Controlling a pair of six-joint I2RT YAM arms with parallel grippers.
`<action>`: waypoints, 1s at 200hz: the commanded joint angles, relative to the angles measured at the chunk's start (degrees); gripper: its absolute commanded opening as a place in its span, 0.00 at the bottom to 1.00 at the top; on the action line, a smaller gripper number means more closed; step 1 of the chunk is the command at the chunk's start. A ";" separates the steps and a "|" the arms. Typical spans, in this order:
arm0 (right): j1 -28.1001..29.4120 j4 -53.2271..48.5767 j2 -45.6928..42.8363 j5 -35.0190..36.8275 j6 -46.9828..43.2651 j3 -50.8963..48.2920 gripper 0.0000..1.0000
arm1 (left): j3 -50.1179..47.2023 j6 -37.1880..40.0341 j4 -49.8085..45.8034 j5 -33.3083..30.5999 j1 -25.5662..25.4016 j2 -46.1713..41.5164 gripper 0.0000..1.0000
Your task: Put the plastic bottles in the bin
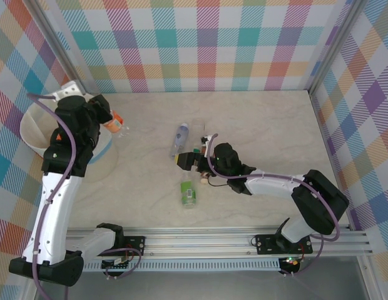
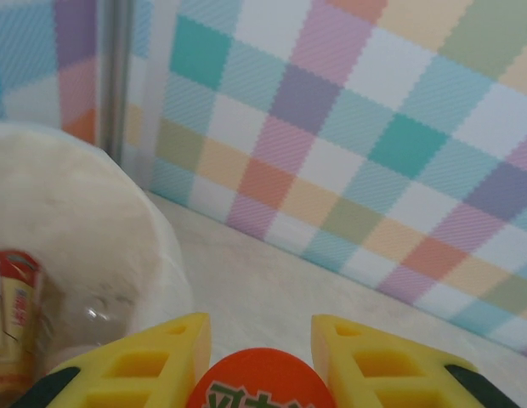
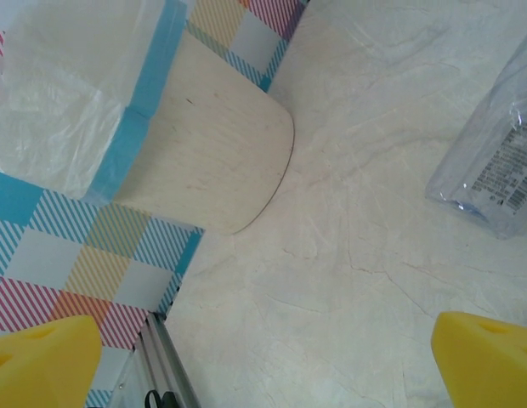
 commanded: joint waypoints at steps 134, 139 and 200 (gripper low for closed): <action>0.33 -13.85 -11.42 15.00 -14.22 -0.62 1.00 | 8.54 6.44 -3.19 -30.18 23.74 13.05 0.27; 0.29 -14.61 -11.84 15.75 -14.86 -0.59 1.00 | 9.02 6.32 -3.97 -31.15 23.75 13.74 0.35; 0.29 -25.12 -11.90 22.91 -14.53 0.56 1.00 | 10.06 3.54 -9.02 -20.18 22.84 14.80 1.00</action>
